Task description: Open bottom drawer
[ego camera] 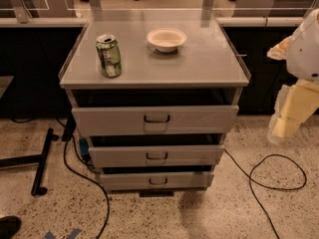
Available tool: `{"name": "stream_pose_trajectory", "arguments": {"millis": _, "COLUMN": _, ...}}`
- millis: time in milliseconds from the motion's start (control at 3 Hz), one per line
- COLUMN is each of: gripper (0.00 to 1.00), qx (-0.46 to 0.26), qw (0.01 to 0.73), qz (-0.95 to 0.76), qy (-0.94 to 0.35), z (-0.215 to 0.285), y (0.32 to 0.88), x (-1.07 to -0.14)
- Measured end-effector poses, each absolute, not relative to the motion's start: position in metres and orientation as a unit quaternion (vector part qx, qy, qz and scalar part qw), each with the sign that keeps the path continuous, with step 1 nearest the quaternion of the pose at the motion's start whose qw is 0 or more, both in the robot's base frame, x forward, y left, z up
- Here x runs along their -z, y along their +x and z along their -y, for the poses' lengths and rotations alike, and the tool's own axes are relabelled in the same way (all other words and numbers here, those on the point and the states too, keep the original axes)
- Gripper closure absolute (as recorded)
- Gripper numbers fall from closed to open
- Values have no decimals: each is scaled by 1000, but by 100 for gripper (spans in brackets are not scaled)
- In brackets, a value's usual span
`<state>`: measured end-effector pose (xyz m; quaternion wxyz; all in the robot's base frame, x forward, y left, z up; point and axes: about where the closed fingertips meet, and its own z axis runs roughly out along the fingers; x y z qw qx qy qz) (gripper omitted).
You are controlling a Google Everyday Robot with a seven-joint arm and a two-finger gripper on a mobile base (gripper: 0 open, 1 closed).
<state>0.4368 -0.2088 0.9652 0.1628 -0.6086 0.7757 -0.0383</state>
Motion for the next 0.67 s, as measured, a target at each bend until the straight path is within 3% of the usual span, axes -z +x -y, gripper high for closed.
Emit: {"name": "stream_pose_trajectory", "arguments": {"millis": 667, "gripper": 0, "qx": -42, "qw": 176, "qz": -749, "qy": -638, "z": 185, "y": 423, "x": -825}}
